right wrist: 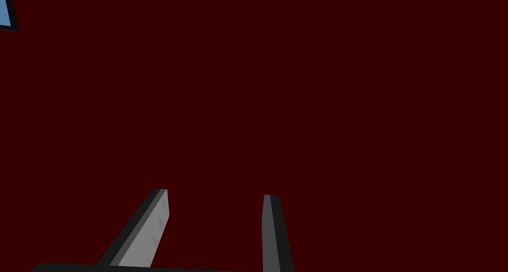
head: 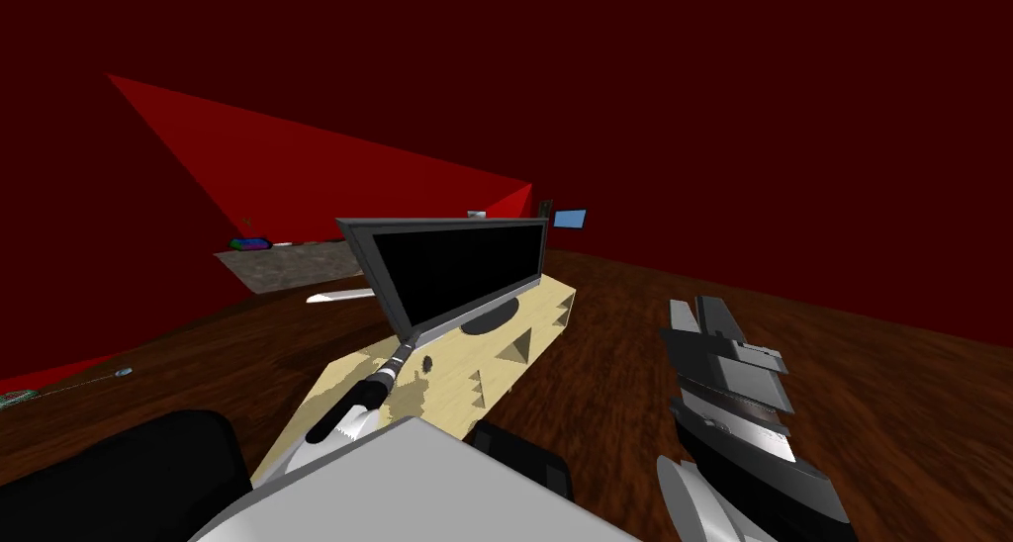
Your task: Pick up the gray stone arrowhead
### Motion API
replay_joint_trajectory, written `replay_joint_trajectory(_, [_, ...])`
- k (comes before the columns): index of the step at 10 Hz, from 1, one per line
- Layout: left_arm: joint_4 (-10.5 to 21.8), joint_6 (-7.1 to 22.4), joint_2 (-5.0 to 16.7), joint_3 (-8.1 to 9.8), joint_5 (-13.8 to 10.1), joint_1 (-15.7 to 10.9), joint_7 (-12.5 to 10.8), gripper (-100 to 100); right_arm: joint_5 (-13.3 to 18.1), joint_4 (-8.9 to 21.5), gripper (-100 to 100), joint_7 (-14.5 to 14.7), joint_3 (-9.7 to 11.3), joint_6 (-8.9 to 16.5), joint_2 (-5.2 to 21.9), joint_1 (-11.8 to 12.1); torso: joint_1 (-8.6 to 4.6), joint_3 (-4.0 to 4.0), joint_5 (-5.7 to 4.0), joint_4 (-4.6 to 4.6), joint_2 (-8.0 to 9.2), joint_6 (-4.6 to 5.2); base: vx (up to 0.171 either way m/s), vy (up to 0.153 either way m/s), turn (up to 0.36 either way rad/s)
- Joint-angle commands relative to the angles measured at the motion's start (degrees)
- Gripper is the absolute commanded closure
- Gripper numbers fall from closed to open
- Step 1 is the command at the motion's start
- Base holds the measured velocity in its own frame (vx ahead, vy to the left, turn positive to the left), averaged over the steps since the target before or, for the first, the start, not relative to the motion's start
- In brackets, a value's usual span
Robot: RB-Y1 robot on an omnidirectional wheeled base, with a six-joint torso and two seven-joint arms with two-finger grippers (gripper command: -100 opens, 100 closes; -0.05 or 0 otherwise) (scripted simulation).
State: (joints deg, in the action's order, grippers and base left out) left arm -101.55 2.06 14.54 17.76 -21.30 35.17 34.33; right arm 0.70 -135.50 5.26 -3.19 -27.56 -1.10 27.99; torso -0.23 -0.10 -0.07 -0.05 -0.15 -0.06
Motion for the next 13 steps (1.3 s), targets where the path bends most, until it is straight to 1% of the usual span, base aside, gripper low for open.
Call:
replay_joint_trajectory(1, [2.9,1.8,0.1,0.8,-1.1,0.2,2.7,-100,0.0,0.0,0,0.0,0.0,0.0,0.0,0.0,0.0,0.0,0.0,0.0,0.0,0.0,0.059,-0.04,-0.105])
replay_joint_trajectory(2, [3.5,1.8,0.1,0.8,-1.1,0.2,2.7,-100,0.0,0.0,0,0.0,0.0,0.0,0.0,0.0,-0.02,0.02,0.0,0.01,0.03,0.03,0.05,-0.026,-0.086])
replay_joint_trajectory(3, [5.3,3.7,0.7,1.71,-2.4,0.4,4.6,-100,0.0,0.0,0,0.0,0.0,0.0,0.0,0.0,0.02,0.04,0.0,0.02,0.06,0.02,0.072,-0.03,-0.188])
replay_joint_trajectory(4, [6.0,3.7,0.7,1.71,-2.4,0.4,4.6,-100,0.0,0.0,0,0.0,0.0,0.0,0.0,0.0,0.03,0.01,0.01,0.01,0.0,0.04,0.062,-0.025,-0.082])
replay_joint_trajectory(5, [8.6,5.2,1.3,2.61,-3.6,0.6,6.4,-100,0.0,0.0,0,0.0,0.0,0.0,0.0,0.0,0.03,0.02,0.0,0.01,0.03,0.01,0.069,-0.032,-0.132])
replay_joint_trajectory(6, [8.6,5.6,1.3,2.61,-3.6,0.6,6.4,-100,0.0,0.0,0,0.0,0.0,0.0,0.0,0.0,0.02,0.01,0.01,0.01,0.0,0.03,0.055,-0.023,-0.079])
replay_joint_trajectory(8, [13.2,9.1,2.6,4.36,-6.0,0.9,10.0,-100,0.0,0.0,0,0.0,0.0,0.0,0.0,0.0,0.02,0.03,0.01,0.01,0.04,0.03,0.076,-0.03,-0.189])
replay_joint_trajectory(9, [13.8,9.3,2.6,4.36,-6.0,0.9,10.1,-100,0.0,0.0,0,0.0,0.0,0.0,0.0,0.0,0.02,-0.02,0.01,0.0,-0.04,0.03,0.063,-0.022,-0.068])
replay_joint_trajectory(10, [16.4,11.0,3.2,5.2,-7.1,1.1,11.9,-100,0.0,0.0,0,0.0,0.0,0.0,0.0,0.0,0.02,0.01,0.0,0.0,0.03,-0.01,0.065,-0.053,-0.149])
replay_joint_trajectory(11, [18.1,12.8,3.8,6.02,-8.2,1.3,13.6,-100,0.0,0.0,0,0.0,0.0,0.0,0.0,0.0,-0.07,0.01,-0.01,0.01,0.01,0.03,0.112,-0.05,-0.245])
replay_joint_trajectory(12, [18.8,12.8,3.8,6.02,-8.2,1.3,13.6,-100,0.0,0.0,0,0.0,0.0,0.0,0.0,0.0,-0.04,-0.06,-0.01,-0.02,-0.11,0.03,0.085,-0.016,-0.074])
replay_joint_trajectory(13, [21.2,14.5,4.4,6.81,-9.3,1.4,15.2,-100,0.0,0.0,0,0.0,0.0,0.0,0.0,0.0,0.02,-0.03,-0.01,-0.01,-0.05,-0.01,0.072,-0.021,-0.145])
